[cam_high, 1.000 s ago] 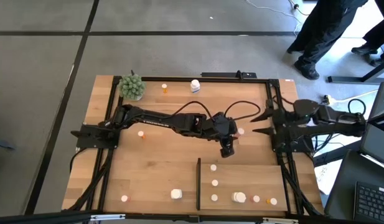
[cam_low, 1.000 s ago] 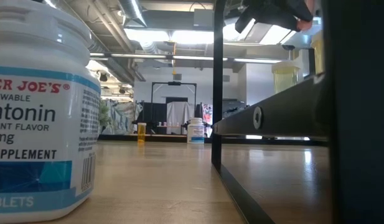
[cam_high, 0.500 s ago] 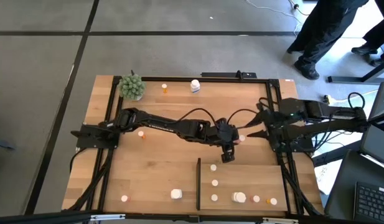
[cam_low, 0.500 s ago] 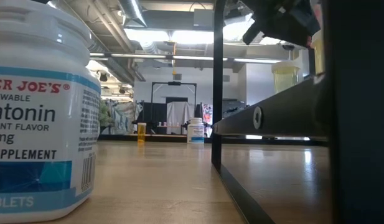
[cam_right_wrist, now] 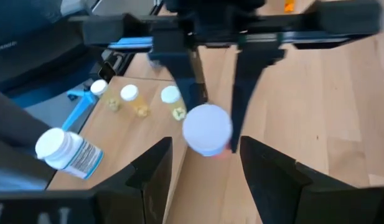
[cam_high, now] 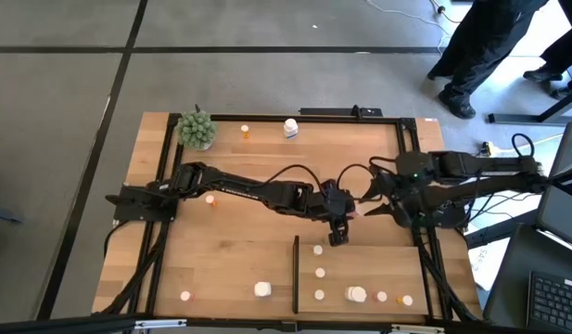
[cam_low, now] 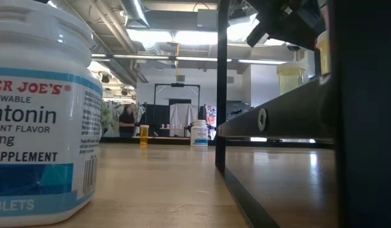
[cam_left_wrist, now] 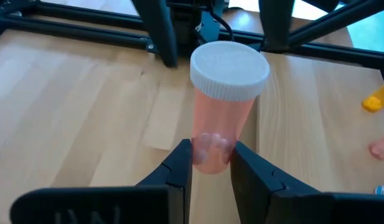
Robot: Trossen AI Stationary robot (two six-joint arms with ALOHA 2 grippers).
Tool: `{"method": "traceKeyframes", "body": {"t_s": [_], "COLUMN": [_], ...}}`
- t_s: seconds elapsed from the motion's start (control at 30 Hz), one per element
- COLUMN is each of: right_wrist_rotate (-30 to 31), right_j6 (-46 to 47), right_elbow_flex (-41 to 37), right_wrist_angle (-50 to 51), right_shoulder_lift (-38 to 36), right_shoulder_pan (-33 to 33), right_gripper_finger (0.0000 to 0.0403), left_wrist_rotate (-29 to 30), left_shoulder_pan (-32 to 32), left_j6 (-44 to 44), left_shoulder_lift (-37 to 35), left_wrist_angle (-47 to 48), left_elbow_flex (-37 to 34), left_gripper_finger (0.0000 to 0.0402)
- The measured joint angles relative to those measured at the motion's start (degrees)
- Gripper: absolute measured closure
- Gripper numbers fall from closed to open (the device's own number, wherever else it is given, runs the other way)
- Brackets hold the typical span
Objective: Pick and place medicine bottles onto shelf by color
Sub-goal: Put the top pink pill bottle on the shelf aligned with the other pink pill bottle
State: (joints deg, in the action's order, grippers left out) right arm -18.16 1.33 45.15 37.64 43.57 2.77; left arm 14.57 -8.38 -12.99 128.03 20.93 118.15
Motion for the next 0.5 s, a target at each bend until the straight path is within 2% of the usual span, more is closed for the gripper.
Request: {"method": "traceKeyframes", "body": {"t_s": [0.5], "right_wrist_rotate": [0.5], "right_j6": [-0.5], "right_elbow_flex": [0.0], "right_wrist_angle": [-3.9], "right_shoulder_lift": [3.3], "right_shoulder_pan": [1.0], "right_gripper_finger": [0.0212], "left_wrist_rotate": [-0.1], "left_shoulder_pan": [0.1], "left_j6": [0.1], "left_shoulder_lift": [0.0], "left_wrist_angle": [0.0], "left_elbow_flex": [0.0], "left_gripper_finger": [0.0331]}}
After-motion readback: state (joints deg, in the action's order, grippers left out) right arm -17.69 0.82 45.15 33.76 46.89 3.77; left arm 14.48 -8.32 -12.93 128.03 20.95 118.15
